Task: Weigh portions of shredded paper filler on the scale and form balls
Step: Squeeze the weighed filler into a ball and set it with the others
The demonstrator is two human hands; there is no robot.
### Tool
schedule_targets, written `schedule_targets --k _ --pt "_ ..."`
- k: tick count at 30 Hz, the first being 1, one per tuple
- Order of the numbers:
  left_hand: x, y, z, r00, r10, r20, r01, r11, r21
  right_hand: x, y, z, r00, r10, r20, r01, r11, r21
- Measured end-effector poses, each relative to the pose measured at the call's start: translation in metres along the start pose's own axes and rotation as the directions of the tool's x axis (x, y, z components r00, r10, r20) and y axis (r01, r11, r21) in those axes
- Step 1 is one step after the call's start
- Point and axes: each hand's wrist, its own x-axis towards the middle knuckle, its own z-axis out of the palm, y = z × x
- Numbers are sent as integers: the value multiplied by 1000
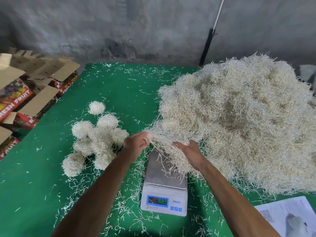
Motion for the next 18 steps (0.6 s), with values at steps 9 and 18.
schedule_targets --k 9,18 --pt "9 1 -5 977 -210 29 210 978 -7 -5 -9 1 1000 -28 -9 29 990 135" --pt "-15 -47 -31 858 -513 -15 507 852 -128 -14 -22 -33 978 152 -144 -63 868 492"
